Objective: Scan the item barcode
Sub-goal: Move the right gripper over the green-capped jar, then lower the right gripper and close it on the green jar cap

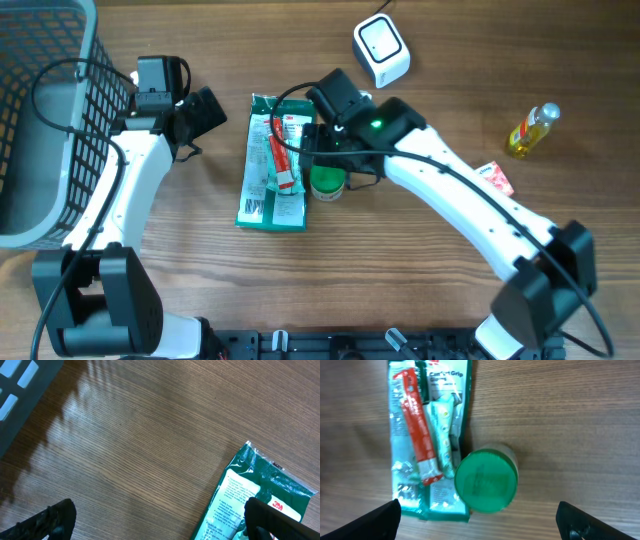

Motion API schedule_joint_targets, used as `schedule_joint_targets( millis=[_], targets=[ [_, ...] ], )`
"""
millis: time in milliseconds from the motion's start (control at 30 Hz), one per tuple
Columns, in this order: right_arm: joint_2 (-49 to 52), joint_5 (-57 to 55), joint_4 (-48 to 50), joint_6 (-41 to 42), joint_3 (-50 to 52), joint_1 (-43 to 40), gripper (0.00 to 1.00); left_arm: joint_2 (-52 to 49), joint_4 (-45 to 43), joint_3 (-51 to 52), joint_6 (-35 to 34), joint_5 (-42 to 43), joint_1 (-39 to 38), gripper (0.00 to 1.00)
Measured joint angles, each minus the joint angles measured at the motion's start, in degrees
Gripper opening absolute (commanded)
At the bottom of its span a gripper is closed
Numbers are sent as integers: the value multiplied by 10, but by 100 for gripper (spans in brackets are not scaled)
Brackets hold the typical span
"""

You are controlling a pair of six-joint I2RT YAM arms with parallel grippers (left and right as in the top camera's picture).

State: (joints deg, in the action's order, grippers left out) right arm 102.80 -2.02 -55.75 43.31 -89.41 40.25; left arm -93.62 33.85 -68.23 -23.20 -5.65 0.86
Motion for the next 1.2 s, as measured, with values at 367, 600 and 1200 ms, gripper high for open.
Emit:
schedule_joint_targets(
  millis=[367,600,1200],
  targets=[
    [114,-41,35,6,0,19,90,0,0,0,0,0,0,100],
    [140,-40,24,16,0,19,65,0,0,0,0,0,0,100],
    [139,-34,-100,-25,-3,-112,66,0,0,0,0,0,0,100]
  ],
)
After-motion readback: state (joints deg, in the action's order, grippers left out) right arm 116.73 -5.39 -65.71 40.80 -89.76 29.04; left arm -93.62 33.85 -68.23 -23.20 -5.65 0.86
